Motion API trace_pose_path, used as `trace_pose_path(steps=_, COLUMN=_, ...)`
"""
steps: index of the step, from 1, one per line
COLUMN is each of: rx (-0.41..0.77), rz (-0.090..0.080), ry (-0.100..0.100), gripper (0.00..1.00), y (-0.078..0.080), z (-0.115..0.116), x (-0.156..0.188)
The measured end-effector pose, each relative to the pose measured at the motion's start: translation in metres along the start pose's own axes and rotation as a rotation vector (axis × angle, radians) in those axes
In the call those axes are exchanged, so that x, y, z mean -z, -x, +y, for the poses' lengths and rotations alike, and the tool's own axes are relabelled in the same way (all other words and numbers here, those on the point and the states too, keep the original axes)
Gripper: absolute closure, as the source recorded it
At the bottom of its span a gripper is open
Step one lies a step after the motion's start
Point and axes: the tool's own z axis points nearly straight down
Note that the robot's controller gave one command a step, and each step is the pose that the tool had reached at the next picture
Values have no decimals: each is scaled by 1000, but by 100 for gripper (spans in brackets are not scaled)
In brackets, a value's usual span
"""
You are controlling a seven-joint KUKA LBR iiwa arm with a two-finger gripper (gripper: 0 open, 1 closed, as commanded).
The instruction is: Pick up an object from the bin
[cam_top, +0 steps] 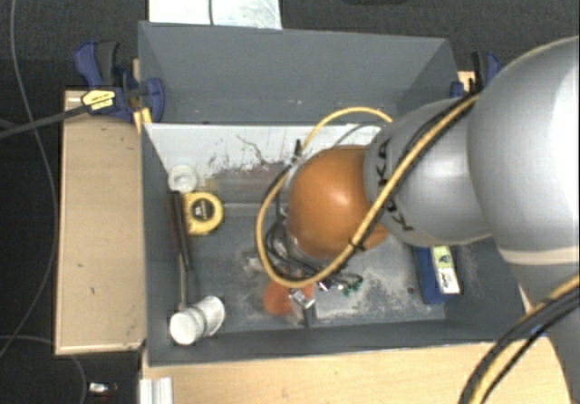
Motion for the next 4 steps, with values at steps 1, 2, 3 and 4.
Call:
trace_pose_path(steps=1, rx=-23, rz=4, ry=3, gripper=100, y=-13, z=-8, x=2)
trace_pose_path(steps=2, rx=-24, rz=4, ry=3, gripper=100, y=-13, z=-8, x=2)
trace_pose_path(steps=3, rx=-27, rz=9, ry=6, gripper=100, y=-15, z=-7, x=21)
trace_pose_path(steps=4, rx=-30, rz=8, ry=6, gripper=100, y=-14, z=-7, x=66)
